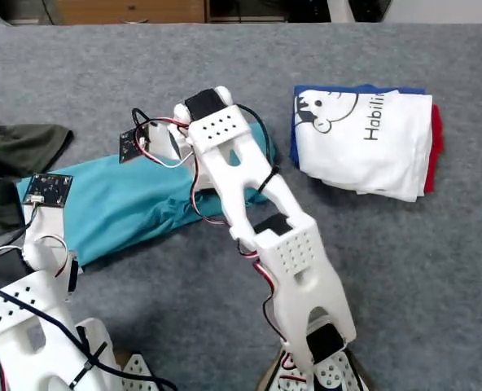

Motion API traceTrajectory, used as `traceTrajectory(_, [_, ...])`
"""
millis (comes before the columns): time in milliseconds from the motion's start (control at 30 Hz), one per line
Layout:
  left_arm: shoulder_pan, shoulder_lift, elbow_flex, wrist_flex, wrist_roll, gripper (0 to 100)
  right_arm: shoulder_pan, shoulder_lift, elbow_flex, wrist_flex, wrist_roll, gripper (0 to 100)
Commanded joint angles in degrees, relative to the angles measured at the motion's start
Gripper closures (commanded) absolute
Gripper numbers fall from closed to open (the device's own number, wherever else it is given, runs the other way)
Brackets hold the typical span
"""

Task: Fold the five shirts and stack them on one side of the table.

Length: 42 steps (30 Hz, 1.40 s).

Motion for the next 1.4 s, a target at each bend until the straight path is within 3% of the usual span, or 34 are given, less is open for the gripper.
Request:
traceTrajectory(0, [0.62, -0.75, -2.2, 0.09, -0.09, 98, 0.04, 0.48, -5.67, -0.88, 0.7, 99.7])
traceTrajectory(200, [0.62, -0.75, -2.2, 0.09, -0.18, 98, -0.04, 3.38, -9.54, -3.78, 0.53, 96.6])
traceTrajectory(400, [0.62, -0.75, -2.11, 0.18, -0.26, 98, 0.04, 4.44, -11.12, -3.25, 0.26, 69.9])
traceTrajectory(500, [0.62, -0.75, -2.11, 0.26, -0.26, 98, 0.13, 4.35, -12.26, -3.25, -1.93, 65.0])
traceTrajectory(700, [0.62, -0.75, -2.11, 0.26, -0.26, 98, 2.15, 4.44, -21.23, 0.88, -7.03, 73.3])
traceTrajectory(900, [0.62, -0.75, -2.11, 0.09, -0.26, 98, 3.82, 4.35, -27.82, 1.67, -14.86, 99.8])
traceTrajectory(1033, [0.44, -0.75, -2.11, 0.09, -0.26, 98, 4.0, 3.3, -23.16, 1.76, -16.44, 99.8])
traceTrajectory(1367, [0.62, -0.75, -2.11, 0.09, -0.26, 98, 4.88, -14.37, 8.48, 0.09, -13.8, 99.8])
